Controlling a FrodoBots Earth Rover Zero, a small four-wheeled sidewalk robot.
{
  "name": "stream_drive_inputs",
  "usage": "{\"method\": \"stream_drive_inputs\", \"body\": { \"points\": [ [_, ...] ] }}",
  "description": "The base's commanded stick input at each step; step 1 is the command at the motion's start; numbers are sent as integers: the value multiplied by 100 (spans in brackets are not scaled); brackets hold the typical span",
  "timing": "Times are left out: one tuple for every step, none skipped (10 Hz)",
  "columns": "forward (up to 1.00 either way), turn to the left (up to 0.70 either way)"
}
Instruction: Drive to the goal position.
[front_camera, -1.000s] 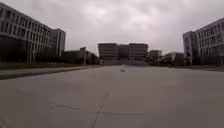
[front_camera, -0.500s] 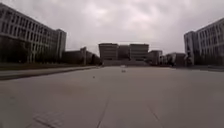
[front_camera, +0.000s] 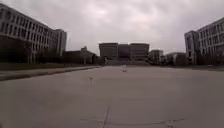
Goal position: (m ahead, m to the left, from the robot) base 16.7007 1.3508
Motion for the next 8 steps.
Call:
{"method": "stream_drive_inputs", "body": {
  "points": [
    [100, 0],
    [100, 0],
    [100, 0],
    [100, 0],
    [100, 0],
    [100, 0],
    [100, 0],
    [100, 0]
  ]
}}
